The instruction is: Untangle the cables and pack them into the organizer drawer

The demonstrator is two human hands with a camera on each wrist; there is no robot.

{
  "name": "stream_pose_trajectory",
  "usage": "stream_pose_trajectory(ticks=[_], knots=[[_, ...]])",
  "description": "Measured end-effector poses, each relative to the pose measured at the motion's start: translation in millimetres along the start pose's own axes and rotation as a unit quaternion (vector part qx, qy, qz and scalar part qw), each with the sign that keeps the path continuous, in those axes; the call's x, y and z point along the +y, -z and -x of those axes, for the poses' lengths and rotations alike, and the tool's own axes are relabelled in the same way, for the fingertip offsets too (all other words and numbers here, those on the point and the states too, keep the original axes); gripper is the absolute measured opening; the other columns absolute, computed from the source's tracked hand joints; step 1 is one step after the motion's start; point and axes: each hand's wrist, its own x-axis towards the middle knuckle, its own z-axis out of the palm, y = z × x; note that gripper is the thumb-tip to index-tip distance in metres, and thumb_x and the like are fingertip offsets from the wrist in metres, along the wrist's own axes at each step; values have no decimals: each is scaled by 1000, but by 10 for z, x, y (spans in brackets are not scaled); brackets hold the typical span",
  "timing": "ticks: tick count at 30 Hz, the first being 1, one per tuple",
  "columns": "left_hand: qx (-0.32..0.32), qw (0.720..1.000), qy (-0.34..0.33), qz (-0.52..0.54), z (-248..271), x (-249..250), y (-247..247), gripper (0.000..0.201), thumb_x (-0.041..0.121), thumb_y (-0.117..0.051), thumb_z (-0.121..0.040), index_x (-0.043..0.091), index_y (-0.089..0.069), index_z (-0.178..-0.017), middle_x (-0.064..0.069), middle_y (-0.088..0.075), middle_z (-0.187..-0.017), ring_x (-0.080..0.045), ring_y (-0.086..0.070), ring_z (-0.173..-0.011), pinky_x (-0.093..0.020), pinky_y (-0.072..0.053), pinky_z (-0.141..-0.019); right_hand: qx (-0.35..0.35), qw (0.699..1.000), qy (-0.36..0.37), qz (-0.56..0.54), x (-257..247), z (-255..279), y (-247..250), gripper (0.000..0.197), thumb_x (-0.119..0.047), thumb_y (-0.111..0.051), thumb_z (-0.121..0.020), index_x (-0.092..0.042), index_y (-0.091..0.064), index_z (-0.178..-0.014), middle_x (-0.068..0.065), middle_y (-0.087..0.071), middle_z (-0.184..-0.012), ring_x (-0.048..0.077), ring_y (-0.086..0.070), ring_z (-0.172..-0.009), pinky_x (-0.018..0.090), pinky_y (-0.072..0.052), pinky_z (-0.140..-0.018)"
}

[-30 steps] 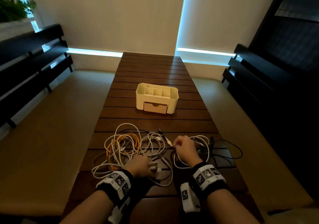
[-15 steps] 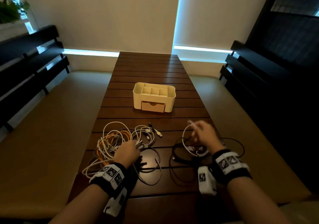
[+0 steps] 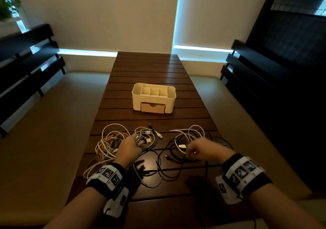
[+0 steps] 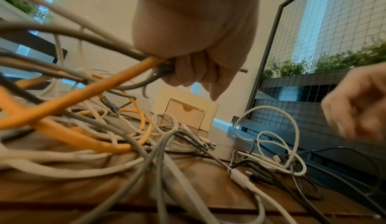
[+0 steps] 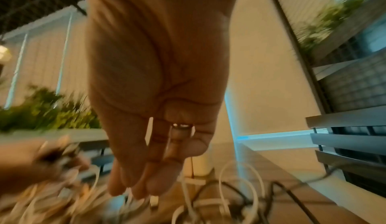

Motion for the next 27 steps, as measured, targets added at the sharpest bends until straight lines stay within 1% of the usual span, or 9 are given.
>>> stream_pose_trajectory(ticks=[3,5,7,11,15,18,20,23,27], knots=[[3,1000,-3,11,14,18,-13,4,10,-55,-85,8,-58,-87,-9,-63,-80,-26,-58,-77,-39,-48,-70,-137,990,18,34,-69,-40,-399,31,-5,-54,-89,-15,-59,-118,6,-52,-123,26,-52,-112,33,-47,-94],[2,1000,-5,26,28,7,-17,5,8,-56,-84,8,-60,-87,-7,-64,-80,-25,-59,-77,-40,-49,-71,-224,968,25,107,-80,-55,-664,43,1,-61,-83,-15,-53,-122,9,-39,-136,31,-43,-122,36,-43,-95],[-1,999,-11,35,38,-16,-21,8,8,-57,-83,10,-61,-89,-5,-66,-82,-23,-61,-80,-41,-50,-74,-238,962,35,128,-22,-53,-825,46,1,-69,-77,-18,-52,-115,9,-31,-138,35,-38,-124,42,-44,-96],[-1,999,-25,27,58,-20,-27,7,9,-60,-85,6,-61,-92,-11,-66,-86,-27,-60,-82,-42,-49,-74,-157,983,50,86,195,-68,-876,24,-9,-71,-78,-8,-62,-100,6,-40,-125,28,-43,-113,38,-45,-90],[-11,999,-33,12,71,0,-83,13,12,-59,-88,0,-60,-93,-18,-65,-89,-33,-59,-84,-42,-47,-71,6,1000,10,-28,372,-138,-900,9,-17,-62,-87,-22,-54,-86,-3,-49,-98,20,-55,-96,29,-43,-81],[-22,999,-31,16,89,55,-136,14,11,-57,-89,-3,-59,-91,-21,-63,-90,-33,-56,-81,-34,-37,-65,145,969,-57,-192,367,-243,-876,15,-16,-54,-93,-19,-43,-84,-2,-52,-78,12,-52,-66,20,-41,-62],[-26,999,-29,37,84,84,-174,14,12,-56,-89,-2,-59,-89,-20,-63,-87,-34,-56,-81,-32,-36,-64,203,948,-61,-238,295,-306,-844,12,-16,-52,-94,-18,-44,-85,-2,-52,-75,13,-51,-66,21,-39,-61],[-33,994,-6,107,82,150,-236,19,14,-57,-91,2,-57,-76,-17,-60,-75,-34,-53,-73,-32,-33,-63,235,922,-52,-303,136,-364,-810,5,-17,-49,-96,-17,-53,-95,-10,-50,-72,3,-47,-66,18,-38,-62],[-24,961,54,270,167,394,-307,38,25,-62,-91,12,-44,-60,0,-41,-55,-16,-37,-53,-27,-30,-54,259,899,-27,-352,-57,-413,-772,16,-19,-45,-98,-16,-59,-90,-2,-59,-79,10,-53,-71,20,-39,-63]])
